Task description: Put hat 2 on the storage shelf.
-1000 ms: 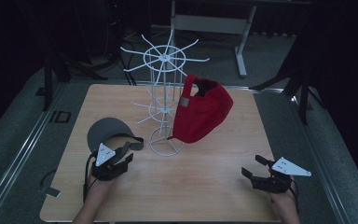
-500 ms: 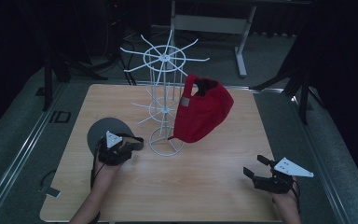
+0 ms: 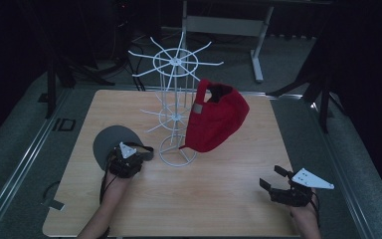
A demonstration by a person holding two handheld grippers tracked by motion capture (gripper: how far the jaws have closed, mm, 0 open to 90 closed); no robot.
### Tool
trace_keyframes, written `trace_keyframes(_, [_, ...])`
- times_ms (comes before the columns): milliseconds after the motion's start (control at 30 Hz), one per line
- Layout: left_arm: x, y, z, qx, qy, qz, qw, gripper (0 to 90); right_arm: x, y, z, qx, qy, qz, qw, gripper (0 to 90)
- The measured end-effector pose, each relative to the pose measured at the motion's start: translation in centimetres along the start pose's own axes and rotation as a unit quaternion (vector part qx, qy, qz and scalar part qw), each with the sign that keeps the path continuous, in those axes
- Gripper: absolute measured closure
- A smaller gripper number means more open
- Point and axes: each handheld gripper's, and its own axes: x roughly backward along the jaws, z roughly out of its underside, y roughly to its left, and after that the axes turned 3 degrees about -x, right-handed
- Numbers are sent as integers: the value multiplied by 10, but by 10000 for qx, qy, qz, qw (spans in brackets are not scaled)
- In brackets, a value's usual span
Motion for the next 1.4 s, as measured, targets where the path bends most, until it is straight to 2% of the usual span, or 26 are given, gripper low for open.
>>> trace_keyframes(167, [0, 2, -2, 68, 44, -48, 10000, 720, -1, 1, 0, 7, 29, -14, 10000, 183])
trace_keyframes(267, [1, 3, -2, 33, 37, -6, 10000, 846, -2, 1, 1, 7, 51, -6, 10000, 183])
trace_keyframes(333, [3, 4, -1, 59, -8, 0, 10000, 866, -2, 1, 0, 3, 21, -4, 10000, 183])
trace_keyframes(467, [11, 4, 0, 100, -319, -51, 9994, 877, -1, 0, -1, -4, 7, -1, 10000, 183])
trace_keyframes(567, [20, 1, -3, 60, -656, -70, 9978, 879, -1, 0, -1, -1, -3, 5, 10000, 183])
trace_keyframes(600, [24, 1, -3, 79, -773, -8, 9970, 879, 0, 0, -1, -2, -2, 9, 10000, 183])
trace_keyframes(667, [31, -1, -4, -30, -1065, 68, 9943, 879, 0, 0, -1, 7, -14, -1, 10000, 183])
trace_keyframes(700, [35, 0, -3, -78, -1348, 341, 9902, 879, 0, 0, -1, 11, -11, 6, 10000, 183])
trace_keyframes(733, [39, 0, -3, -200, -1542, 440, 9869, 879, 0, 0, -1, 10, -16, 10, 10000, 183])
trace_keyframes(767, [42, -1, -3, -329, -1539, 341, 9869, 879, 1, 0, -2, 13, -35, 7, 10000, 183])
trace_keyframes(800, [44, 0, -3, -312, -1565, 481, 9860, 879, 1, 0, -2, 7, -35, 8, 10000, 183])
trace_keyframes(833, [46, 2, -2, -343, -1648, 515, 9844, 879, 2, 0, -2, 6, -33, 10, 10000, 183])
trace_keyframes(867, [48, 3, -2, -401, -1616, 484, 9849, 880, 2, -1, -2, 10, -41, 15, 10000, 183])
trace_keyframes(900, [48, 6, -2, -342, -1622, 601, 9843, 880, 2, -1, -2, 7, -45, 10, 10000, 183])
trace_keyframes(1000, [53, 13, 1, -279, -1755, 717, 9815, 881, 3, -1, -2, 4, -63, 2, 10000, 183])
trace_keyframes(1033, [55, 16, 1, -279, -1812, 701, 9805, 881, 3, -1, -2, -3, -66, -1, 10000, 183])
trace_keyframes(1100, [60, 20, 2, -262, -1917, 803, 9778, 881, 3, -1, -2, -7, -67, -1, 10000, 183])
trace_keyframes(1200, [67, 26, 1, -277, -2028, 816, 9754, 881, 3, 0, -3, 1, -71, -9, 10000, 183])
trace_keyframes(1233, [69, 28, 1, -278, -2082, 860, 9739, 881, 3, 0, -3, 3, -69, -12, 10000, 183])
trace_keyframes(1267, [72, 31, 0, -261, -2172, 931, 9713, 882, 2, 0, -3, 2, -63, -20, 10000, 183])
trace_keyframes(1400, [83, 39, -6, -294, -2417, 916, 9656, 882, 2, 0, -3, 14, -50, -33, 10000, 183])
